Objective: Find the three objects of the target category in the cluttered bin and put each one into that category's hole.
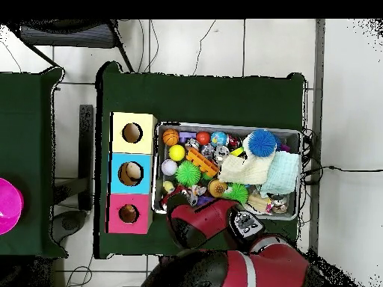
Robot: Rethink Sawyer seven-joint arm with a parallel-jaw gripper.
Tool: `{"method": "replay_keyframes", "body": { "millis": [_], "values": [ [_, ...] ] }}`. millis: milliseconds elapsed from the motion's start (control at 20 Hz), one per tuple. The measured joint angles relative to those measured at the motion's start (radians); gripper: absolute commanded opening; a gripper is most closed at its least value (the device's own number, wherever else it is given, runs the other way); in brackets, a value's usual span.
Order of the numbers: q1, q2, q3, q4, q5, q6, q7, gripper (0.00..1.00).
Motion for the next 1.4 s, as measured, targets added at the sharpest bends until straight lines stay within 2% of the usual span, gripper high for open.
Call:
{"method": "replay_keyframes", "body": {
  "millis": [450,850,1050,1400],
  "values": [
    [0.056,-0.006,-0.042,-0.006,0.05,0.0,0.0,0.0],
    [0.076,-0.013,-0.063,-0.002,0.096,0.002,0.0,0.0],
    [0.065,-0.035,-0.061,0.015,0.12,0.016,0.0,0.0],
    [-0.059,-0.123,0.008,0.09,0.172,0.087,0.0,0.0]
  ]
}}
